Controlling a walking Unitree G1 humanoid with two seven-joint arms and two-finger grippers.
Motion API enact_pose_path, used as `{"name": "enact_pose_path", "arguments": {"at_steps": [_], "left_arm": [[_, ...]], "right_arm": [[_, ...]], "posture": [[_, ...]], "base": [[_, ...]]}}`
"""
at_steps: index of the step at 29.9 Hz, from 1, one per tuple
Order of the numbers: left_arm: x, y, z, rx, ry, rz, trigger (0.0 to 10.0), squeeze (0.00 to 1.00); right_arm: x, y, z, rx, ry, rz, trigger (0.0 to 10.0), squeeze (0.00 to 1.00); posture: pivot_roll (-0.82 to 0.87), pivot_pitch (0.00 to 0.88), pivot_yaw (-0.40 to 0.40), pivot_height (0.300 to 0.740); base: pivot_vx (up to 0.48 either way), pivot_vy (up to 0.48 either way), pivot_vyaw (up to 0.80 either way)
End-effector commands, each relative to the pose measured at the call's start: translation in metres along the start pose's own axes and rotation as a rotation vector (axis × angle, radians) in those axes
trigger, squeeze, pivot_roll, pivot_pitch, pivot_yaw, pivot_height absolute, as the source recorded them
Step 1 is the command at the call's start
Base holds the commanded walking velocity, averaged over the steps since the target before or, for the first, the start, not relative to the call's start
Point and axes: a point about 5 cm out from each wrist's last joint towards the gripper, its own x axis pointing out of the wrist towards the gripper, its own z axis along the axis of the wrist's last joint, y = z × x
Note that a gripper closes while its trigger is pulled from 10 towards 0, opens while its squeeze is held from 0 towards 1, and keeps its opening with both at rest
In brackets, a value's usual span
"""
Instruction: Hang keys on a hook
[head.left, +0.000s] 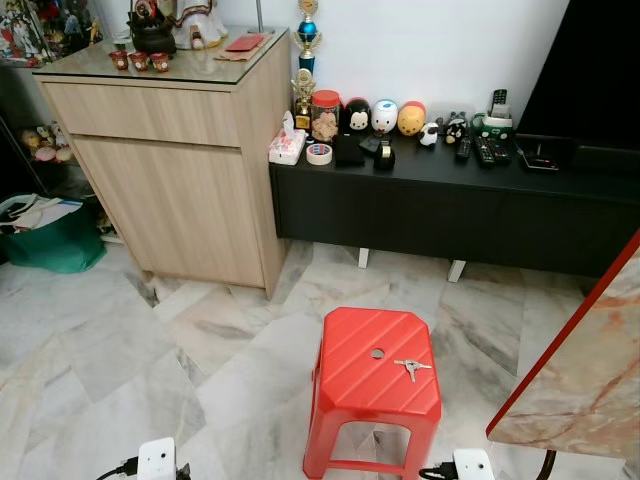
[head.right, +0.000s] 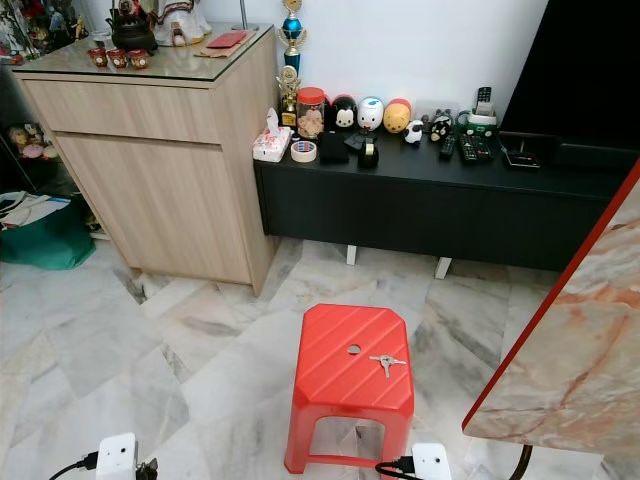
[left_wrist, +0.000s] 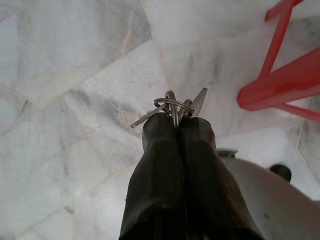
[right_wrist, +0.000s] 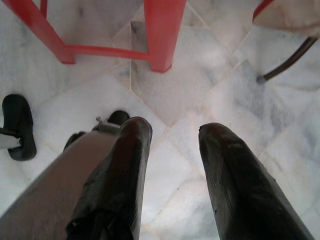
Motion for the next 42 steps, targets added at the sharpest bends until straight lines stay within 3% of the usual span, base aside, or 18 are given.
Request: {"name": "enact_pose_path", "arguments": {"at_steps": [1, 6, 8, 19, 32, 42], "left_arm": [[-0.002, 0.004, -0.005, 0.024, 0.014, 0.002, 10.0, 0.00], [-0.003, 0.006, -0.009, 0.015, 0.028, 0.006, 10.0, 0.00], [-0.003, 0.007, -0.009, 0.028, 0.031, -0.003, 10.0, 0.00], [-0.003, 0.011, -0.010, 0.029, 0.046, -0.004, 10.0, 0.00], [-0.006, 0.030, -0.015, 0.018, 0.067, 0.023, 10.0, 0.00], [-0.006, 0.026, -0.015, -0.004, 0.057, 0.022, 10.0, 0.00]], "right_arm": [[0.000, -0.003, -0.002, 0.044, 0.004, -0.016, 10.0, 0.00], [0.000, -0.003, -0.002, 0.058, 0.000, -0.017, 10.0, 0.00], [0.000, -0.001, -0.001, 0.017, 0.002, -0.011, 10.0, 0.00], [0.001, -0.001, 0.009, 0.063, -0.021, -0.021, 10.0, 0.00], [0.001, -0.002, 0.012, 0.076, -0.024, -0.026, 10.0, 0.00], [0.001, -0.001, 0.014, 0.082, -0.030, -0.025, 10.0, 0.00]], "posture": [[-0.03, 0.000, -0.007, 0.740], [-0.03, 0.000, -0.001, 0.740], [-0.03, 0.000, 0.001, 0.740], [-0.02, 0.000, 0.006, 0.740], [-0.01, 0.000, -0.002, 0.740], [0.00, 0.005, -0.005, 0.740]], "base": [[0.000, 0.000, 0.00], [0.000, 0.000, 0.00], [-0.240, 0.000, 0.00], [-0.288, 0.000, 0.00], [-0.279, 0.000, 0.00], [0.000, 0.000, 0.00]]}}
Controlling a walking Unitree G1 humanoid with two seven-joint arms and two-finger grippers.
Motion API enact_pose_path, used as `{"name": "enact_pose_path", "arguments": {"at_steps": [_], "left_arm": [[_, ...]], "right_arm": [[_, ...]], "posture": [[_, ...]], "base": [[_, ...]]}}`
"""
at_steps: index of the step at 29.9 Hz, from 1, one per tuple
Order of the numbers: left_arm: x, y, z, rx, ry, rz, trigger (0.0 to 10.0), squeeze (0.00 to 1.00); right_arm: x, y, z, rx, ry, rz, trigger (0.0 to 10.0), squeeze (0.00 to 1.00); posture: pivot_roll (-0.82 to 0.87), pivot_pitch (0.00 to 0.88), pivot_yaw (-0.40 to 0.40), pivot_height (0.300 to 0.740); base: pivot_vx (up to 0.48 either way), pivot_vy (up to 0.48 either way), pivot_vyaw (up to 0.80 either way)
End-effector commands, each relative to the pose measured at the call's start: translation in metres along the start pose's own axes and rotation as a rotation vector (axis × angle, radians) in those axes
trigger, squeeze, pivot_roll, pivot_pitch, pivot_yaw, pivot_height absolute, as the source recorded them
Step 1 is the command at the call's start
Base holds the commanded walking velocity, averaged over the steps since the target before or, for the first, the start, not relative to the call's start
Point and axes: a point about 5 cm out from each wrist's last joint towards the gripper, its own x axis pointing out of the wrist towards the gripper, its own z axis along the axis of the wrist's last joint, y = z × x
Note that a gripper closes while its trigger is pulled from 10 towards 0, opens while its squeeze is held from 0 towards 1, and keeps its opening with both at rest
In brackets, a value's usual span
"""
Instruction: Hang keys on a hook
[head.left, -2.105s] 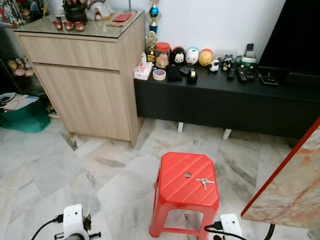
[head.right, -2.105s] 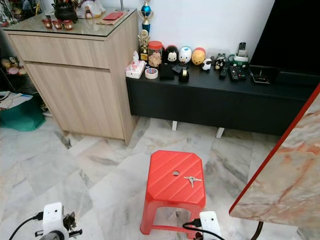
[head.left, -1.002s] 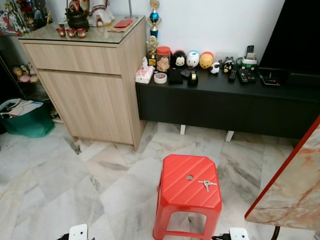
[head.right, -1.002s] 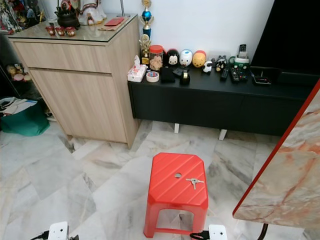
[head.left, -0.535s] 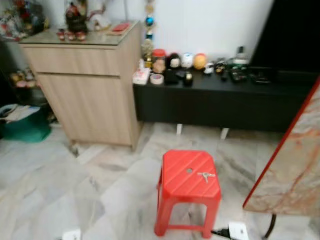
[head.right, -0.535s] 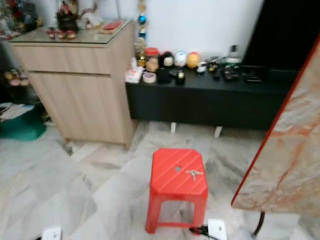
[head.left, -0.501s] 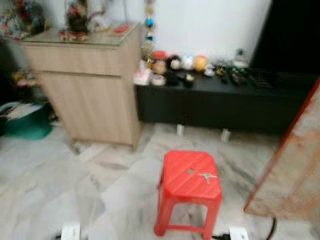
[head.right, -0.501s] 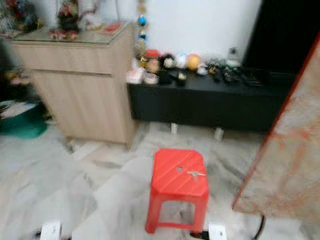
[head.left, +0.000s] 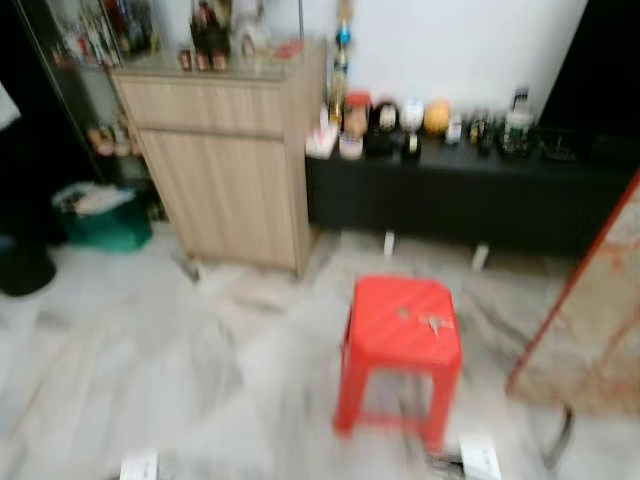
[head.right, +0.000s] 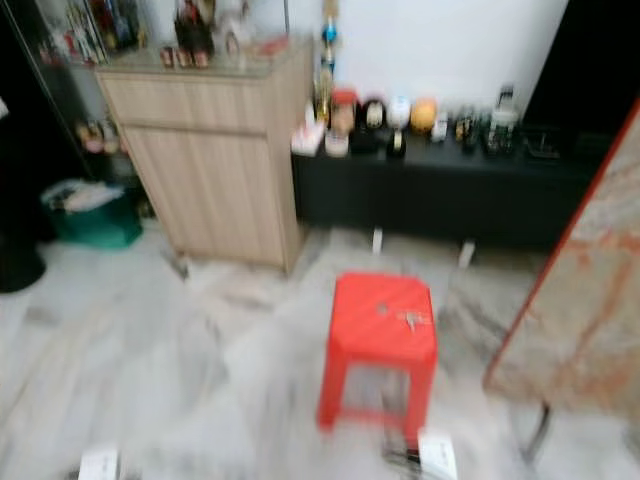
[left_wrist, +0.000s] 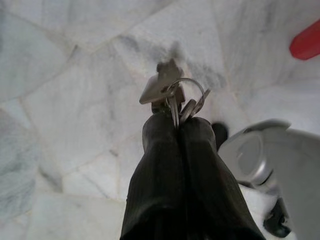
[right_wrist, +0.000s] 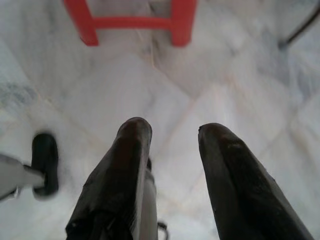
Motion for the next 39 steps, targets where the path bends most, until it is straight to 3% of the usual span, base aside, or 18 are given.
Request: {"name": "enact_pose_path", "arguments": {"at_steps": [1, 11, 22, 39], "left_arm": [[0.002, 0.001, 0.010, 0.014, -0.029, -0.003, 10.0, 0.00], [0.002, -0.002, 0.011, 0.033, -0.028, -0.014, 10.0, 0.00], [0.004, -0.016, 0.013, 0.036, -0.033, -0.026, 10.0, 0.00], [0.003, -0.018, 0.011, 0.030, -0.036, -0.028, 10.0, 0.00]], "right_arm": [[0.000, 0.003, 0.004, 0.007, -0.009, 0.004, 10.0, 0.00], [0.000, 0.003, 0.004, 0.012, -0.011, 0.005, 10.0, 0.00], [0.001, 0.006, 0.007, 0.031, -0.024, 0.006, 10.0, 0.00], [0.001, 0.004, 0.006, 0.040, -0.018, 0.000, 10.0, 0.00]], "posture": [[0.00, 0.014, -0.004, 0.740], [0.00, 0.020, -0.004, 0.740], [0.00, 0.020, -0.007, 0.740], [-0.01, 0.019, -0.010, 0.740]], "base": [[0.000, 0.000, 0.00], [0.000, 0.000, 0.00], [0.000, -0.285, 0.00], [0.000, -0.305, 0.00]]}}
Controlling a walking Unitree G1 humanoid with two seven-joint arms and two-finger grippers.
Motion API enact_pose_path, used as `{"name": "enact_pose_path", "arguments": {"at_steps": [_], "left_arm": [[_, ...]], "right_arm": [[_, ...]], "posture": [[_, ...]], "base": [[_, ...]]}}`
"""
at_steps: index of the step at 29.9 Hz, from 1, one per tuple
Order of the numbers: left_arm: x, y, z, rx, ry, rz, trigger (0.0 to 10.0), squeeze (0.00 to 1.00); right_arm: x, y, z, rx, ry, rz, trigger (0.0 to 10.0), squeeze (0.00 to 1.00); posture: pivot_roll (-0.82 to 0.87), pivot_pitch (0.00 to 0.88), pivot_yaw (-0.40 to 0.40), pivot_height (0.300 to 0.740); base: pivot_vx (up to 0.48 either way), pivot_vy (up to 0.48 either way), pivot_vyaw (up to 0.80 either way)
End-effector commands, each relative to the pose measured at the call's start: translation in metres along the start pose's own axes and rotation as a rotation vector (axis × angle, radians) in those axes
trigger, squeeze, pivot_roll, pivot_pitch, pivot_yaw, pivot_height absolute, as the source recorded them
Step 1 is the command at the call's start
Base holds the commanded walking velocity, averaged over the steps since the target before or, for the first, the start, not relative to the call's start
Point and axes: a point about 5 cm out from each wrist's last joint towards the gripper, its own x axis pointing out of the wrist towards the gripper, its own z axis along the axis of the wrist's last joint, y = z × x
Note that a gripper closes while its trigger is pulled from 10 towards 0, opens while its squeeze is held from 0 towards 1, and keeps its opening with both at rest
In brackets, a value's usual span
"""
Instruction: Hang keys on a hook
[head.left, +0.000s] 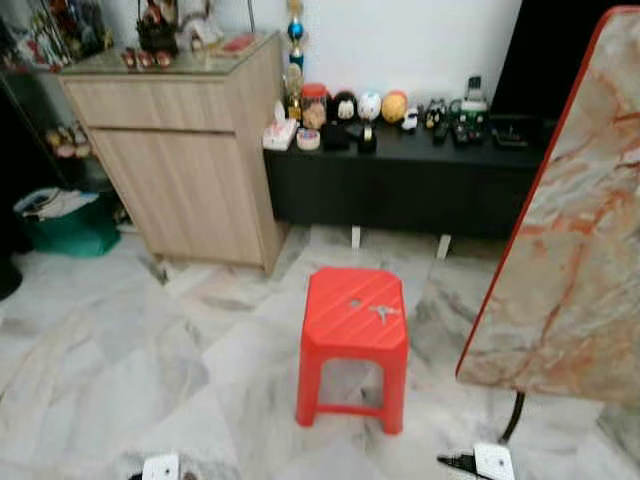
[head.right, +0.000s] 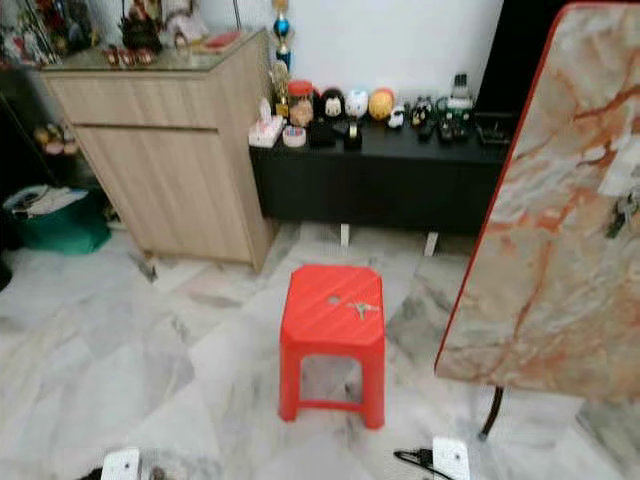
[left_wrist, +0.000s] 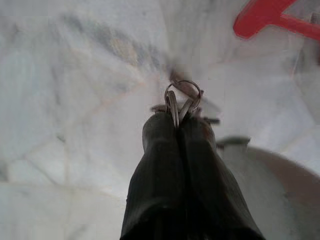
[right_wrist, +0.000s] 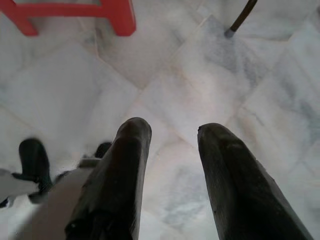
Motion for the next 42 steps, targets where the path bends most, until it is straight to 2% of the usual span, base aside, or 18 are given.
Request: {"name": "enact_pose_path", "arguments": {"at_steps": [1, 26, 42], "left_arm": [[0.000, 0.001, 0.001, 0.011, -0.005, 0.003, 10.0, 0.00], [0.000, 0.004, 0.005, 0.026, -0.023, -0.004, 10.0, 0.00], [0.002, -0.005, 0.012, 0.027, -0.052, -0.025, 10.0, 0.00]], "right_arm": [[0.000, 0.002, 0.002, 0.005, -0.005, 0.003, 10.0, 0.00], [0.000, 0.006, -0.001, 0.012, -0.017, 0.025, 10.0, 0.00], [-0.001, -0.003, -0.003, 0.009, -0.014, 0.023, 10.0, 0.00]], "posture": [[-0.01, 0.019, -0.010, 0.740], [-0.03, 0.000, 0.020, 0.740], [-0.02, 0.000, 0.007, 0.740]], "base": [[0.000, -0.311, 0.00], [0.000, -0.312, 0.00], [0.000, -0.313, 0.00]]}}
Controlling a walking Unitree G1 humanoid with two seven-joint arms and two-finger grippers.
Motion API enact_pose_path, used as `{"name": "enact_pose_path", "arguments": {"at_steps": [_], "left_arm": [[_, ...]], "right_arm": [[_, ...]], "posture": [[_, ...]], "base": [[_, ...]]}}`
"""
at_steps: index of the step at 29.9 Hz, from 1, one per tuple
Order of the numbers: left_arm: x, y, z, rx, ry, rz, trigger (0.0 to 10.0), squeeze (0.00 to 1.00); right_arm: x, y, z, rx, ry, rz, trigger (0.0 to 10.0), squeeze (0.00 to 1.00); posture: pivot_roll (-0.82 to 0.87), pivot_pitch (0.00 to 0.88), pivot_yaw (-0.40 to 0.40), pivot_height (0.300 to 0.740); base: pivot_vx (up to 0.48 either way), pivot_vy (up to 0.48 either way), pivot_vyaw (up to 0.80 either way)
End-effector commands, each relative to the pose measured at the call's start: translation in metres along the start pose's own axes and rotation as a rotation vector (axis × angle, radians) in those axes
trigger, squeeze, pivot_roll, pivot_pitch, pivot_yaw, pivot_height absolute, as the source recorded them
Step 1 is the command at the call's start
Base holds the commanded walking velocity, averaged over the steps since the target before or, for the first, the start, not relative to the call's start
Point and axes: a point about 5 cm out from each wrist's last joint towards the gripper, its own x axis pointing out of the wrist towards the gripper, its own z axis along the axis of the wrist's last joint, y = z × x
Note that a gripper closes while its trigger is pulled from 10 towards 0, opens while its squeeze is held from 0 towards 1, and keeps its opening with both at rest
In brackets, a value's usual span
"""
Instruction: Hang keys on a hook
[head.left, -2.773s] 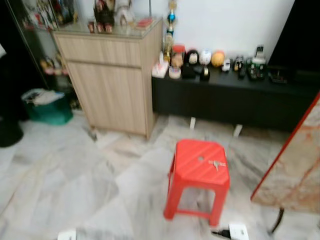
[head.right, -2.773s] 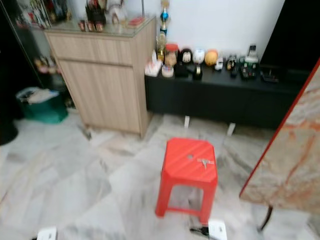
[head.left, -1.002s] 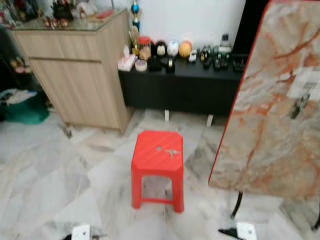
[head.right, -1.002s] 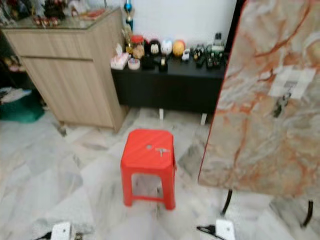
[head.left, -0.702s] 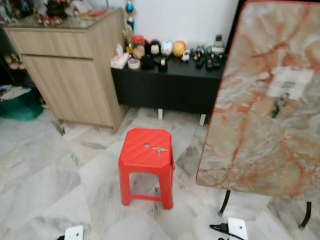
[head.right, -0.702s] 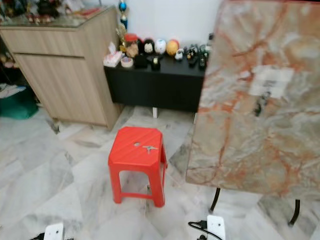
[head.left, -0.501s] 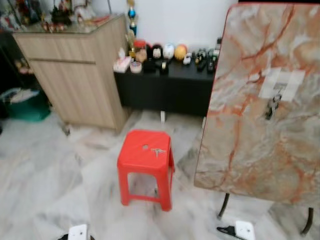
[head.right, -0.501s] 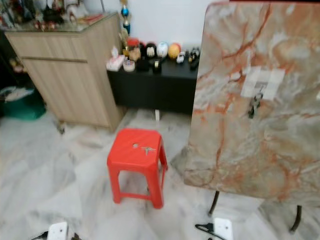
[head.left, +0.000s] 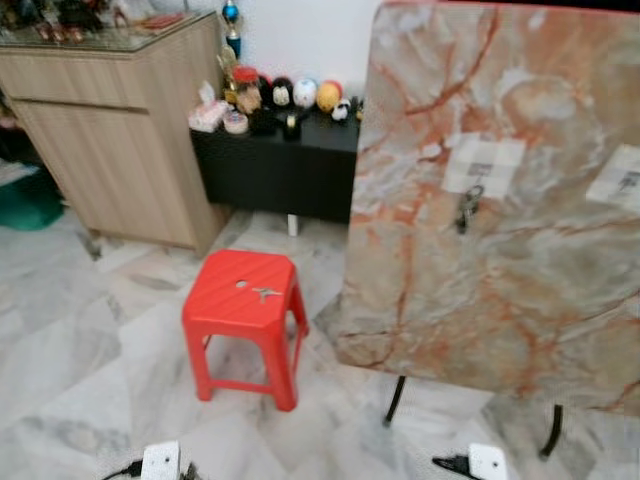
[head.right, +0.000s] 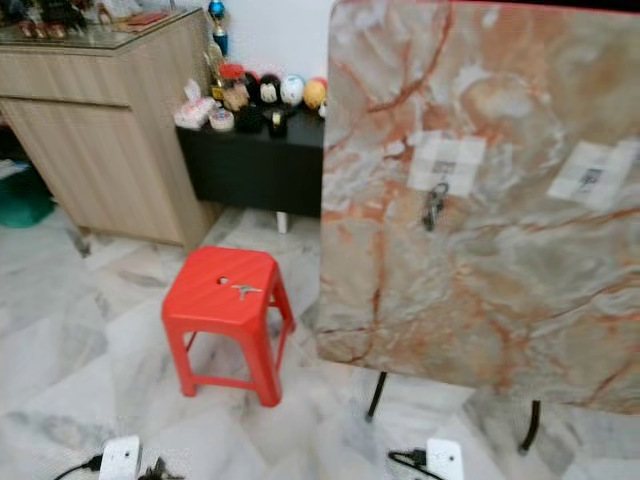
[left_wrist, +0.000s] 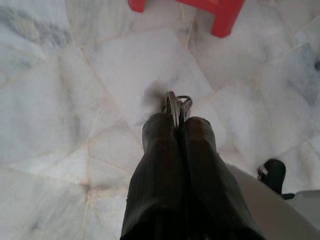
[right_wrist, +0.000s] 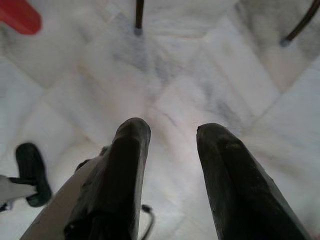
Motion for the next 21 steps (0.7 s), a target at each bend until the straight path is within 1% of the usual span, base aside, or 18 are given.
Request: {"name": "enact_pose_path", "arguments": {"at_steps": [1, 13, 17, 21], "left_arm": [[0.0001, 0.0016, 0.0015, -0.006, -0.008, 0.006, 10.0, 0.00], [0.0003, 0.0010, 0.0023, -0.009, -0.013, 0.008, 10.0, 0.00], [0.0004, 0.0012, 0.0016, -0.002, -0.004, 0.014, 10.0, 0.00], [0.0008, 0.0019, 0.0029, -0.018, 0.001, 0.006, 10.0, 0.00]], "right_arm": [[0.0000, -0.0053, 0.0016, -0.007, -0.004, -0.012, 10.0, 0.00], [0.0006, -0.0004, 0.0040, -0.001, -0.004, -0.009, 10.0, 0.00], [0.0006, -0.0004, 0.0041, 0.003, -0.005, -0.009, 10.0, 0.00], [0.0006, -0.0012, 0.0057, 0.015, -0.013, -0.012, 10.0, 0.00]], "posture": [[-0.02, 0.000, 0.007, 0.740], [-0.02, 0.013, 0.004, 0.740], [-0.02, 0.015, 0.004, 0.740], [-0.02, 0.024, 0.004, 0.740]], "base": [[0.000, -0.315, 0.00], [0.000, -0.308, 0.00], [0.000, 0.000, 0.00], [0.000, 0.000, 0.00]]}}
